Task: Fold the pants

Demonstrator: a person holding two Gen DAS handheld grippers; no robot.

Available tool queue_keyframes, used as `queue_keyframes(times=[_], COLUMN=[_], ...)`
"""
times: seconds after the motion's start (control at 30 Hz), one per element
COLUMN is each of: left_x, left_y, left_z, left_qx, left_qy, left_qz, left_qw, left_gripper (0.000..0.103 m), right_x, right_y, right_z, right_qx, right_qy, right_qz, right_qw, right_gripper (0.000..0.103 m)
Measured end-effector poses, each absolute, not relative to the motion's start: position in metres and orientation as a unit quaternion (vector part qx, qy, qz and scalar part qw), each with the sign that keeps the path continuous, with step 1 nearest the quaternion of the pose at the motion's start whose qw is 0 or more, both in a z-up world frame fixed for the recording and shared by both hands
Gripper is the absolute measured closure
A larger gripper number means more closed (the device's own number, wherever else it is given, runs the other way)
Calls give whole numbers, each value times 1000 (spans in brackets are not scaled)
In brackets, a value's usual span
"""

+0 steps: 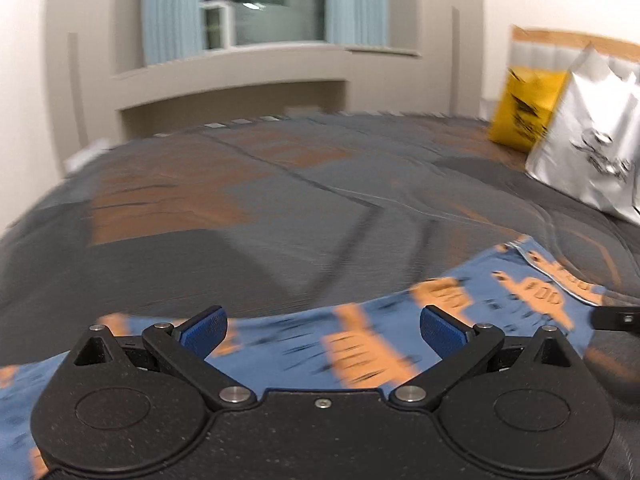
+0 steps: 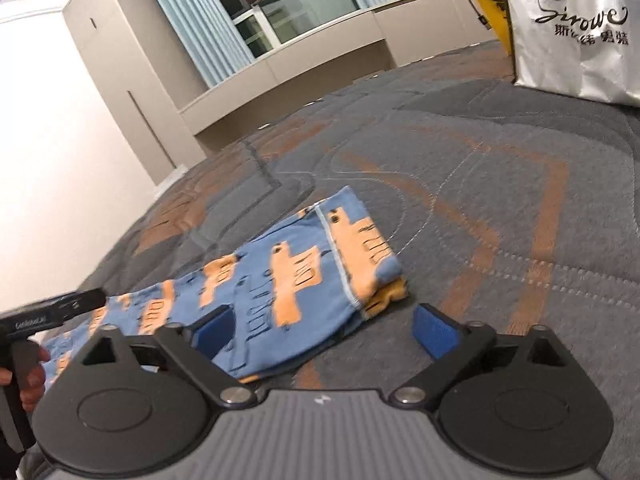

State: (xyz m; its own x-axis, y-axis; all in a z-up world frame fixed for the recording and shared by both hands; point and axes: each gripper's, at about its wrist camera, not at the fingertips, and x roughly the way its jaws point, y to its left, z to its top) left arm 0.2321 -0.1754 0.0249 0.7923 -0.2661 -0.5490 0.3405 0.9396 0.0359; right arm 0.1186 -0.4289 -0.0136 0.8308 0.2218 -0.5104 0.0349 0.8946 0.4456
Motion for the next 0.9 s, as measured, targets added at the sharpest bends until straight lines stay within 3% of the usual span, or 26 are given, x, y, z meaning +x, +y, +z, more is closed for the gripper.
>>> queue_keyframes(times=[0.27,0.4,0.47,0.57,0.73,0.9], left_x=[271,274,277,279,288,299], left_y=[-226,-217,-215,-203,-198,-225], left_z=[-20,-19,-15,-3,20,35], left_qx=[121,100,84,9,-146,-180], left_qy=[317,320,329,335,341,371], left_qz=[-161,-165,-169,-192,-256,-356], left_qw=[927,927,925,922,893,838], left_gripper=[1,1,1,1,1,1], right_x=[125,122,124,127,127,122], right_y=[-443,-454,-453,-449,-421,-345], right_z=[-27,-33,-33,-32,-14,8], right_qx=[290,337,327,310,219,-9], right_qy=[259,244,246,250,231,192], right_qz=[28,15,-1,-10,0,-6], right_qw=[921,909,913,917,948,981], right_gripper=[38,45,63,82,85,85])
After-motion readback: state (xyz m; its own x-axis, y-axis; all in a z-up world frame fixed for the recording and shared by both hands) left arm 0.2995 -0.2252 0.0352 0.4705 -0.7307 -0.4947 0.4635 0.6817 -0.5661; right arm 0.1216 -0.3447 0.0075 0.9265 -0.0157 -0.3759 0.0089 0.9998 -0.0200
